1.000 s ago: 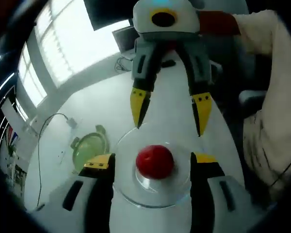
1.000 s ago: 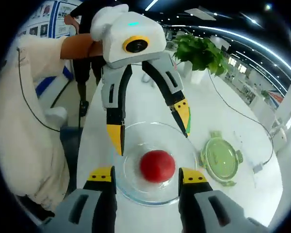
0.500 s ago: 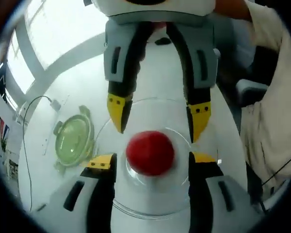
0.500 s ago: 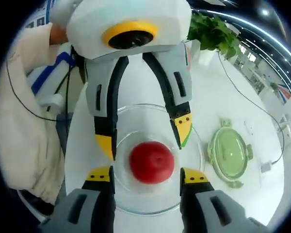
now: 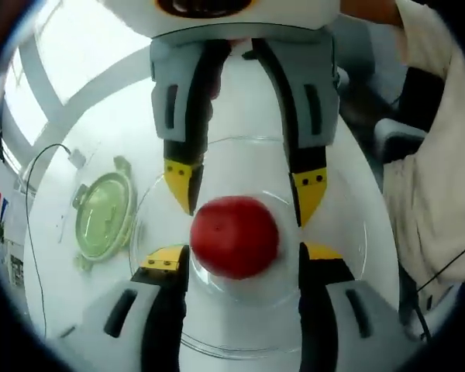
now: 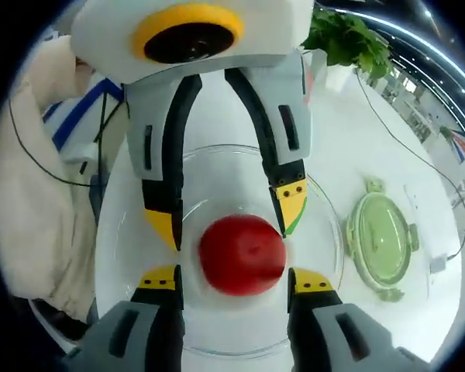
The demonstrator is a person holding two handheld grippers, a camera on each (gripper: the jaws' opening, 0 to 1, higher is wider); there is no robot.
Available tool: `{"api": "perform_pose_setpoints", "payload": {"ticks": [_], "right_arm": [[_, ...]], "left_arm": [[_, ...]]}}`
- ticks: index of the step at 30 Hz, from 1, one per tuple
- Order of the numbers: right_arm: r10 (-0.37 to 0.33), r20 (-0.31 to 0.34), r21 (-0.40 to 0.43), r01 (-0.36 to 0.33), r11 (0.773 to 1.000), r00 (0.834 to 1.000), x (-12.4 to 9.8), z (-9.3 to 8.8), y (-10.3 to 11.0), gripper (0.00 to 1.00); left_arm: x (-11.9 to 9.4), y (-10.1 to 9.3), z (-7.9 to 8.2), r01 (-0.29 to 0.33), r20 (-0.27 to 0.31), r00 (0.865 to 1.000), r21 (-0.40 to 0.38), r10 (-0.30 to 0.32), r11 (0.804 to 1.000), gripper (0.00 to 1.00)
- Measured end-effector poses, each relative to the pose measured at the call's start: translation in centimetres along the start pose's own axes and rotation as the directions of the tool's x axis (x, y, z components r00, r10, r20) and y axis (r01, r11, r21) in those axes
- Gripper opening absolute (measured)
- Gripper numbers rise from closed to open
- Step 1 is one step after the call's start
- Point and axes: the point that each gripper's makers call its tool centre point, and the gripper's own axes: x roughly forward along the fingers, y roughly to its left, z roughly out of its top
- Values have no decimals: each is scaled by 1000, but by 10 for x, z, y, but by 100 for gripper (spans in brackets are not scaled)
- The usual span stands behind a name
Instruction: Open container latches remove lid place lid upside down on tabletop take tomato from container place on tabletop
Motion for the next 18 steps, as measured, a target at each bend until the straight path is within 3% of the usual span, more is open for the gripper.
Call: {"api": "perform_pose_setpoints", "payload": {"ticks": [10, 14, 18], "right_arm": [[2, -10, -3, -2, 1000, 1000, 13, -1, 0, 48], [6, -14, 6, -6, 1000, 1000, 17, -3, 0, 48], [2, -7, 14, -2, 1000, 1000, 17, -2, -2, 47]], "left_arm": [[6, 2, 0, -13, 8, 1000, -8, 13, 1000, 45], [6, 4, -5, -22, -11, 1000, -15, 22, 1000, 38], [7, 6, -6, -23, -10, 1000, -20, 23, 1000, 37]]}}
